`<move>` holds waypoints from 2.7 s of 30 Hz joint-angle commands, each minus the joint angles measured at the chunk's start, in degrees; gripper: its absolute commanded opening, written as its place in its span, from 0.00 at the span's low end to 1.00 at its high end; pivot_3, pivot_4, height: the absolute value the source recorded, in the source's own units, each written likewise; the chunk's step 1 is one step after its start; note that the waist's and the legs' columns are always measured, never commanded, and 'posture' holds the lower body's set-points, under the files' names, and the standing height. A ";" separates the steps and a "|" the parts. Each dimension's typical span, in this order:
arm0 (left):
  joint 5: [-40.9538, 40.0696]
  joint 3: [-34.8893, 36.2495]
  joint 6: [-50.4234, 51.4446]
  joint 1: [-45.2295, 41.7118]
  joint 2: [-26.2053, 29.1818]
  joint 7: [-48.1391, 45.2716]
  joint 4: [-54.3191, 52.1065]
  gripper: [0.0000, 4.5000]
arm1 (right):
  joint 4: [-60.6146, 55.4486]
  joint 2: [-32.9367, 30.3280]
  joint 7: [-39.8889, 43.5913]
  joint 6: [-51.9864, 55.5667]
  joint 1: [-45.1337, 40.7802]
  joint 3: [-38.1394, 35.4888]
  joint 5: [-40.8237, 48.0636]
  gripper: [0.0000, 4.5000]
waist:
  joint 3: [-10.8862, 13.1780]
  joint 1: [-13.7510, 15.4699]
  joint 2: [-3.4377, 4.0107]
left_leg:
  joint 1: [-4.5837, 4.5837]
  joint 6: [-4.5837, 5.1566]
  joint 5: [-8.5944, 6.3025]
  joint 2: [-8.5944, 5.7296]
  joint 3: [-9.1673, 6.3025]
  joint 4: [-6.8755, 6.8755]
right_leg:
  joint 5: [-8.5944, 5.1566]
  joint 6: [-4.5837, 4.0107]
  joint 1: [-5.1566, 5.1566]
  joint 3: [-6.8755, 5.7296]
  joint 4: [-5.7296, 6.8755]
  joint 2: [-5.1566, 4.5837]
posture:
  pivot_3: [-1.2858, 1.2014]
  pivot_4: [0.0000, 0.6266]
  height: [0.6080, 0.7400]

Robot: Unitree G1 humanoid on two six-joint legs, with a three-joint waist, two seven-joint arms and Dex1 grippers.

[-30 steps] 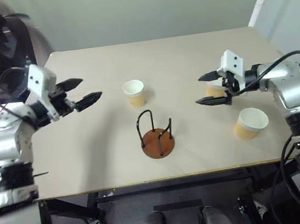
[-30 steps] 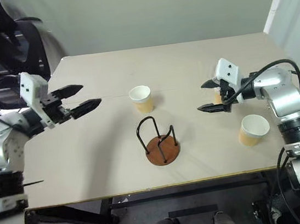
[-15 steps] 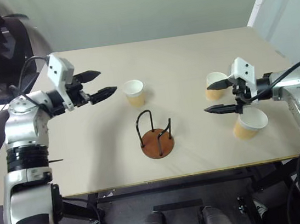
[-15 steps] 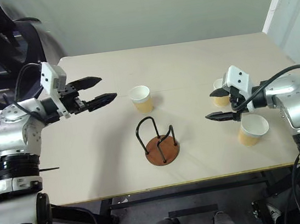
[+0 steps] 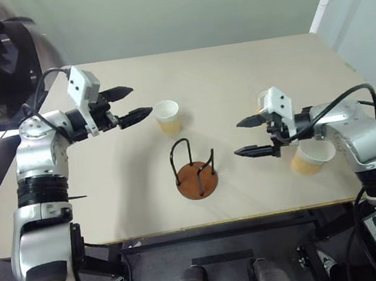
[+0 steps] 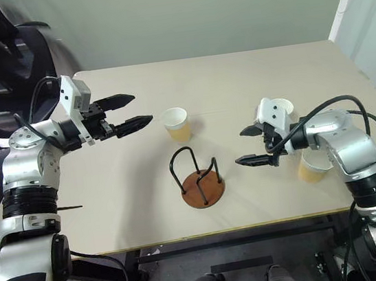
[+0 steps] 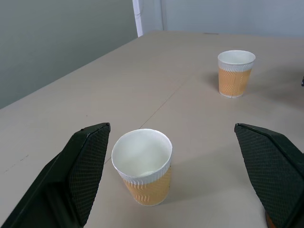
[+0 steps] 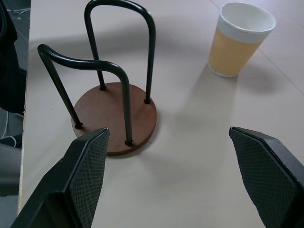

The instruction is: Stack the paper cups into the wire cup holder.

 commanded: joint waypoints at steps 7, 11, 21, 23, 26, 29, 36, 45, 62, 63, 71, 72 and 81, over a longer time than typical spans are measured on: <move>-0.87 1.61 -0.93 -0.69 0.32 -0.57 -1.44 1.00 | -3.01 0.65 -1.73 -0.07 -0.25 -0.35 0.70 0.91 | 0.00 0.00 -0.01 | 0.01 -0.01 -0.01 0.00 0.00 0.01 | 0.00 0.00 0.00 0.00 0.02 0.00 | 0.52 0.24 1.00; -2.22 1.70 0.20 1.78 0.04 -1.92 -4.54 1.00 | -3.60 2.49 -2.63 0.49 0.05 0.25 1.02 0.91 | -0.01 -0.04 -0.01 | 0.01 -0.02 -0.01 0.00 0.00 0.01 | 0.00 0.00 0.00 0.00 0.01 0.00 | 0.52 0.24 1.00; -3.40 0.84 2.75 8.62 -0.17 -2.58 -12.32 1.00 | -3.40 4.73 -3.38 0.62 -0.23 0.96 1.09 0.91 | -0.02 0.07 -0.08 | 0.01 -0.02 0.01 0.01 -0.01 0.04 | 0.01 -0.02 0.00 -0.01 0.05 0.01 | 0.52 0.24 1.00; -3.51 0.99 3.43 8.61 -0.09 -2.38 -12.79 1.00 | -3.32 5.07 -3.55 0.69 -0.36 0.98 1.14 0.91 | -0.02 0.06 -0.08 | 0.02 -0.03 0.02 0.01 -0.01 0.05 | 0.04 -0.06 0.01 0.00 0.04 0.01 | 0.52 0.24 1.00; -3.54 1.11 4.12 8.42 -0.05 -2.13 -13.13 1.00 | -3.15 5.47 -3.81 0.63 -0.43 1.11 1.08 0.91 | -0.02 0.02 -0.08 | 0.03 -0.05 0.03 0.00 0.00 0.05 | 0.05 -0.08 0.01 0.01 0.05 0.01 | 0.52 0.24 1.00; -3.54 1.21 4.71 8.10 -0.06 -1.87 -13.40 1.00 | -2.88 6.11 -4.25 0.59 -0.52 1.22 0.97 0.91 | -0.03 0.01 -0.09 | 0.05 -0.06 0.02 0.02 -0.01 0.04 | 0.05 -0.08 0.01 0.01 0.07 0.01 | 0.52 0.24 1.00; -3.58 1.33 5.67 7.76 0.08 -1.37 -14.44 1.00 | -2.55 9.16 -6.18 0.91 -1.07 1.60 0.89 0.91 | -0.03 0.00 -0.09 | 0.04 -0.07 0.01 0.02 -0.01 0.04 | 0.05 -0.08 0.00 0.01 0.05 0.01 | 0.52 0.24 1.00; -3.58 1.68 6.31 7.50 0.61 -1.05 -15.15 1.00 | -3.02 10.71 -7.08 1.31 -0.39 2.27 0.79 0.83 | -0.03 0.00 -0.09 | 0.04 -0.15 -0.04 0.01 -0.01 0.04 | 0.05 -0.09 0.00 0.01 0.05 0.01 | 0.52 0.24 1.00; -3.89 1.97 6.49 7.18 1.48 -0.65 -15.15 1.00 | -4.26 11.85 -8.06 1.96 0.43 2.89 0.99 0.00 | -0.03 0.01 -0.09 | 0.04 -0.31 -0.14 0.01 -0.01 0.04 | 0.05 -0.09 -0.01 0.01 0.04 0.01 | 0.52 0.24 1.00; -3.88 1.97 6.46 7.17 1.51 -0.65 -15.10 1.00 | -4.36 11.77 -8.04 2.01 0.49 2.88 1.03 0.00 | -0.03 0.01 -0.09 | 0.04 -0.31 -0.14 0.01 -0.01 0.04 | 0.06 -0.09 -0.01 0.01 0.04 0.01 | 0.52 0.24 1.00; -3.79 1.96 6.26 7.01 1.56 -0.67 -14.60 1.00 | -3.59 12.38 -9.84 2.62 -0.16 2.25 1.03 0.27 | -0.03 -0.01 -0.10 | 0.04 -0.32 -0.15 0.01 -0.01 0.04 | 0.06 -0.09 -0.01 0.01 0.04 0.01 | 0.52 0.24 1.00; -3.80 1.98 6.26 7.05 1.58 -0.67 -14.62 1.00 | -3.46 12.40 -10.03 2.36 -0.18 2.44 0.78 0.35 | -0.03 -0.01 -0.10 | 0.04 -0.32 -0.15 0.01 -0.01 0.04 | 0.06 -0.09 -0.01 0.01 0.05 0.01 | 0.52 0.24 1.00; -3.79 2.26 6.10 7.37 1.85 -0.52 -14.48 1.00 | -2.08 14.07 -12.08 1.41 -0.58 2.89 0.12 0.50 | -0.03 -0.02 -0.10 | 0.04 -0.32 -0.15 0.02 -0.01 0.04 | 0.06 -0.09 -0.02 0.01 0.04 0.01 | 0.52 0.24 1.00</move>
